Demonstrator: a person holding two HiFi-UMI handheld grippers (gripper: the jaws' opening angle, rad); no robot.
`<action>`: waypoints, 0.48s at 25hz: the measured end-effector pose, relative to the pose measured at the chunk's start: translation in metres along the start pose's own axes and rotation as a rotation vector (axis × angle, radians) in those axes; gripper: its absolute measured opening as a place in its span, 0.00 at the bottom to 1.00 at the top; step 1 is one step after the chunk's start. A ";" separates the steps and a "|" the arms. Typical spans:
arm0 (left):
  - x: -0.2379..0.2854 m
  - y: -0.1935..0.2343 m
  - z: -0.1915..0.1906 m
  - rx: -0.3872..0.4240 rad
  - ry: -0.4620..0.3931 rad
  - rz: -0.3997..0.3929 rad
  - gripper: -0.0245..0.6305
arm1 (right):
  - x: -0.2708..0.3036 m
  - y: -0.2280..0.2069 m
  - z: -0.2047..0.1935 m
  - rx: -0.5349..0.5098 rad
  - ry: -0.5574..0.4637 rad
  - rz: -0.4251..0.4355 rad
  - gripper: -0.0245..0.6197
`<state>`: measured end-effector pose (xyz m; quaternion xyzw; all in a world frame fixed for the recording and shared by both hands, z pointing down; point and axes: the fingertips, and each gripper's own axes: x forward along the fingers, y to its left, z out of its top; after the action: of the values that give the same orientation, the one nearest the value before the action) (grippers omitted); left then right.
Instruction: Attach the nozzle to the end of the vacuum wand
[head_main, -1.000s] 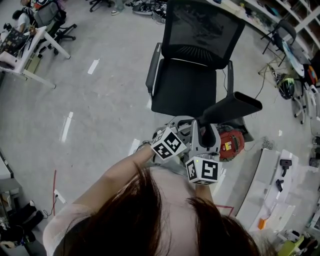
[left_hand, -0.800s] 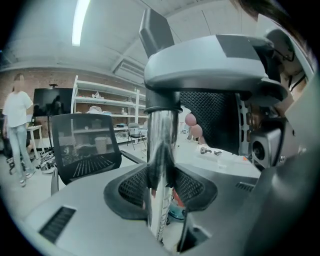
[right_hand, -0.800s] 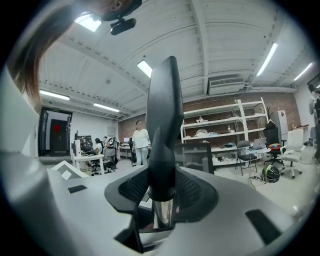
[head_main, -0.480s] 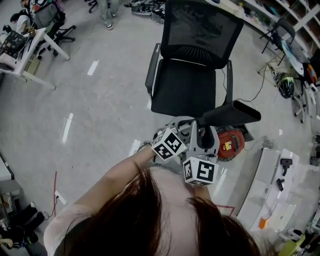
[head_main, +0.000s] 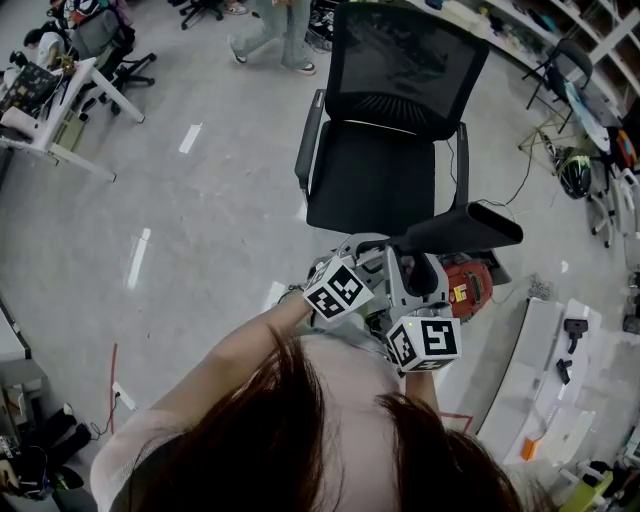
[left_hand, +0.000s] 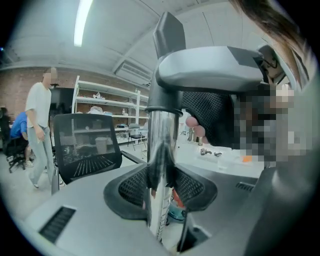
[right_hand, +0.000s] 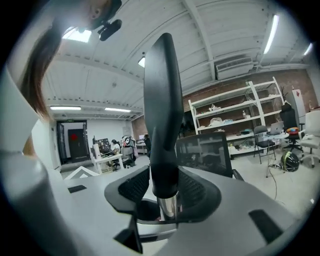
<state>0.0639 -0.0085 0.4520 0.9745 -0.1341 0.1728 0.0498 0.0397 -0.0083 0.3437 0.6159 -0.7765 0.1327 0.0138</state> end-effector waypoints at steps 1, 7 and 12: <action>-0.001 -0.001 0.000 0.000 0.000 -0.004 0.27 | -0.001 0.001 0.001 0.001 0.007 0.031 0.30; -0.006 -0.003 -0.001 0.004 -0.001 -0.047 0.28 | -0.006 0.009 0.015 0.054 0.063 0.367 0.30; -0.006 0.000 -0.002 0.001 0.005 -0.037 0.27 | -0.003 0.009 0.015 -0.011 0.101 0.443 0.31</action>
<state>0.0574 -0.0071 0.4517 0.9764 -0.1157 0.1744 0.0528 0.0340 -0.0073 0.3266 0.4228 -0.8919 0.1586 0.0266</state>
